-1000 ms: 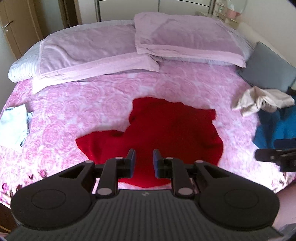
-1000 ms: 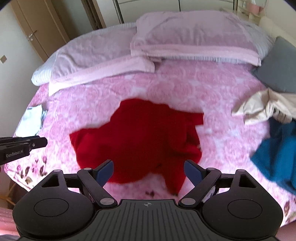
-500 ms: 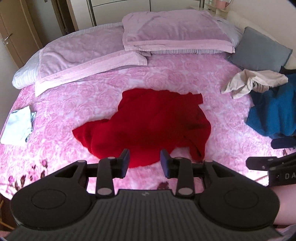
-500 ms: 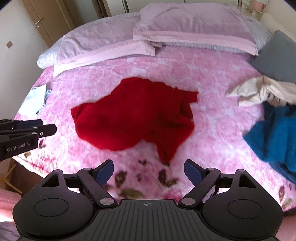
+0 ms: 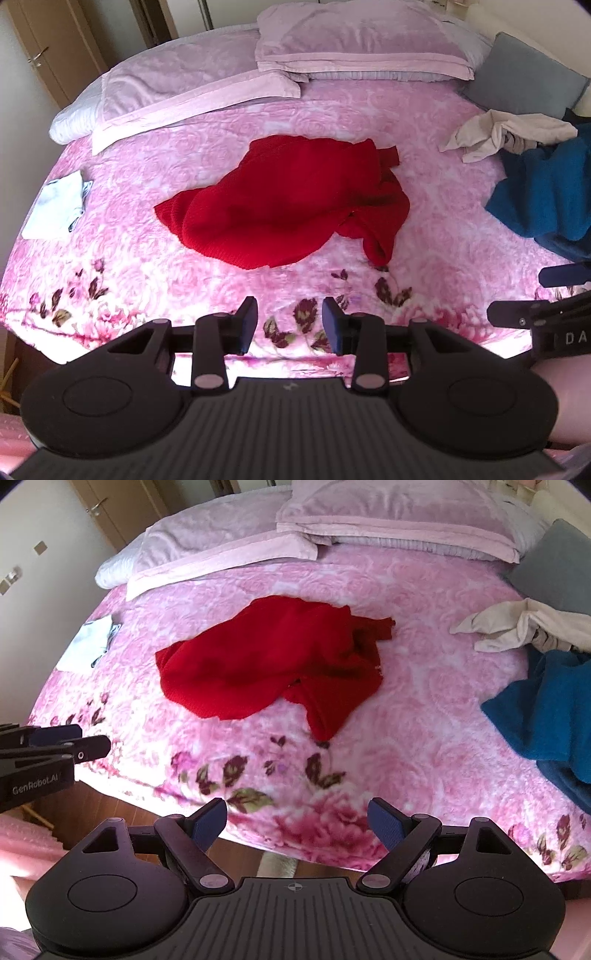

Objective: Fold clothes

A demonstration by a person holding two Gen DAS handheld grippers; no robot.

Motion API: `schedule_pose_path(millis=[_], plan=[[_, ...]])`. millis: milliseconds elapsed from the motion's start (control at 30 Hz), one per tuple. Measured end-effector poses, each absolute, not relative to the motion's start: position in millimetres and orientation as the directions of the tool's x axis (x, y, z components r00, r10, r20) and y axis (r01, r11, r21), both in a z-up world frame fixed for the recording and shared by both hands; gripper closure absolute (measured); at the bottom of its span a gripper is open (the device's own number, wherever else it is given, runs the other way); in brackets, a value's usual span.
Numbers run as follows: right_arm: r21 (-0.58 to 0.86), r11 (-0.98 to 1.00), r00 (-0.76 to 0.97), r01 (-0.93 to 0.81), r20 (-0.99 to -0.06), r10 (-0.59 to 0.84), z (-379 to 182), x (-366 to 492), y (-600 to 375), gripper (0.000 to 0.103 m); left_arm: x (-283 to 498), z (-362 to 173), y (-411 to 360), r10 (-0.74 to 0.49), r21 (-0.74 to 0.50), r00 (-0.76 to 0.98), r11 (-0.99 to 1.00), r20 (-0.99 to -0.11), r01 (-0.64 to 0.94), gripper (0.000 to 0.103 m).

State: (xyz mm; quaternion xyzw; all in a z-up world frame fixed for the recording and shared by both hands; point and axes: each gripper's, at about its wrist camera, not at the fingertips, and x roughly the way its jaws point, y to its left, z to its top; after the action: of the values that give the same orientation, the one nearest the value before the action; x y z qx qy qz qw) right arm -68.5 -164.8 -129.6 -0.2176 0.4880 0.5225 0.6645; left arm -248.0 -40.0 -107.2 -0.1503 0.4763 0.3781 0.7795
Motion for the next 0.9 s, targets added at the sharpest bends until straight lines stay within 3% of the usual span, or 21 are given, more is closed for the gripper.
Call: schedule_pose_path(millis=[300,900], plan=[[0.227,0.354,-0.017,-0.907,-0.860,0.509,-124,-64,-168,0.017,-246,-101,-36,0.472,0.136,0.276,0.669,-0.838,-0.730,0.065],[0.208,0.569,0.127,-0.796,-0.861,0.493,-154,-30,-117,0.017,-245,-136,62,0.363,0.092,0.331,0.783,-0.871,-0.615,0.056]])
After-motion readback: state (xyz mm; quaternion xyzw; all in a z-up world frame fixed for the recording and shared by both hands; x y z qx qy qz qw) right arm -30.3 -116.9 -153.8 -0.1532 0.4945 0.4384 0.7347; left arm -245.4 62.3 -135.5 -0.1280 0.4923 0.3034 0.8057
